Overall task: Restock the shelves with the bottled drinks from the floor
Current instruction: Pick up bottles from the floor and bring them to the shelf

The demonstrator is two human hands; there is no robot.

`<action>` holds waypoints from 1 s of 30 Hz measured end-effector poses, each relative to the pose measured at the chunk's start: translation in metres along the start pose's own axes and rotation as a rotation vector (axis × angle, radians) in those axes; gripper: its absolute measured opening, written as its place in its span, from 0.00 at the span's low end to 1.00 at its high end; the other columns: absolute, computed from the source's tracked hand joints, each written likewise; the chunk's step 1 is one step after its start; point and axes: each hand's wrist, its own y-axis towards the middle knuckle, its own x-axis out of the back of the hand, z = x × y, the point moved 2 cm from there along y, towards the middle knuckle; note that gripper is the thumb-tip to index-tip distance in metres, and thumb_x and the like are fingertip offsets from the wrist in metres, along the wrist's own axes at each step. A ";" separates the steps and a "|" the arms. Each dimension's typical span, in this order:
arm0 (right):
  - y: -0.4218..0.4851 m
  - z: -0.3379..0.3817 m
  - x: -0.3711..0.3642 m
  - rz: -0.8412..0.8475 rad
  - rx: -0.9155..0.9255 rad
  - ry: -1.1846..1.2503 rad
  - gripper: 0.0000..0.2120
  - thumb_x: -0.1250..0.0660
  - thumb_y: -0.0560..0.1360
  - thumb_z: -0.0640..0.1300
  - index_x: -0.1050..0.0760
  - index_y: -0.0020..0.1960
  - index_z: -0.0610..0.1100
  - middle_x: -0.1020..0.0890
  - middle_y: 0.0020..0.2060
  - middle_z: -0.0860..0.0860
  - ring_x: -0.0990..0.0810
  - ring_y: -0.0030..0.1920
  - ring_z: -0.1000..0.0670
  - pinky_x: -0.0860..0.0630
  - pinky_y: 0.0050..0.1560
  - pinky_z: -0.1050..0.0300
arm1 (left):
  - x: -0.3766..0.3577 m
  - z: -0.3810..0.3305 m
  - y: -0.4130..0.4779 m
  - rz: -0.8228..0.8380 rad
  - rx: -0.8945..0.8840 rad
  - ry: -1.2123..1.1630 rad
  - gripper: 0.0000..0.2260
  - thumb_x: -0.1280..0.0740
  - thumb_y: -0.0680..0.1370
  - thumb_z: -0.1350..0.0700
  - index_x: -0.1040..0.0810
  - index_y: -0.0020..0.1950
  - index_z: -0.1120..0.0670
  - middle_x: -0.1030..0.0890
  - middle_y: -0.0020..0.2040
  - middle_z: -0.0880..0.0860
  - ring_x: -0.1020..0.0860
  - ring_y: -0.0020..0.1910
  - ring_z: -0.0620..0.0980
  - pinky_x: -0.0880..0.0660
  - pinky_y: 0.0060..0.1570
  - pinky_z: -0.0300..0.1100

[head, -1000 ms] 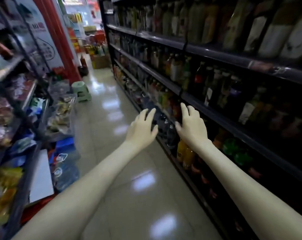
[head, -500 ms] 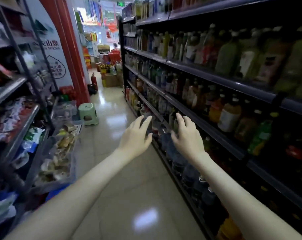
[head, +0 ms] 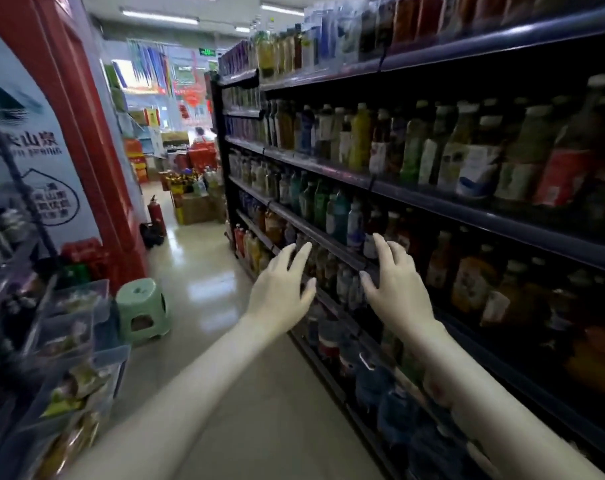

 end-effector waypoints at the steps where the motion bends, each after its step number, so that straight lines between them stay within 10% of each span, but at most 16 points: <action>1: 0.030 0.005 -0.023 -0.004 0.005 -0.001 0.32 0.38 0.79 0.49 0.47 0.78 0.43 0.35 0.71 0.44 0.33 0.69 0.43 0.26 0.60 0.48 | -0.005 0.023 0.024 -0.012 -0.004 -0.002 0.26 0.42 0.81 0.48 0.45 0.78 0.50 0.40 0.76 0.53 0.38 0.73 0.53 0.28 0.62 0.47; 18: 0.501 0.144 -0.364 -0.118 -0.041 0.053 0.32 0.39 0.80 0.49 0.49 0.78 0.46 0.37 0.72 0.46 0.36 0.70 0.45 0.28 0.60 0.52 | -0.051 0.463 0.421 -0.107 0.011 -0.032 0.26 0.42 0.82 0.48 0.45 0.78 0.48 0.43 0.77 0.51 0.42 0.75 0.52 0.34 0.68 0.48; 30: 0.722 0.078 -0.472 -0.296 -0.274 -0.121 0.32 0.38 0.80 0.46 0.49 0.79 0.46 0.38 0.73 0.45 0.37 0.72 0.44 0.29 0.63 0.51 | -0.160 0.553 0.713 -0.103 -0.350 -0.165 0.27 0.41 0.81 0.47 0.46 0.78 0.48 0.42 0.77 0.54 0.42 0.75 0.53 0.40 0.71 0.47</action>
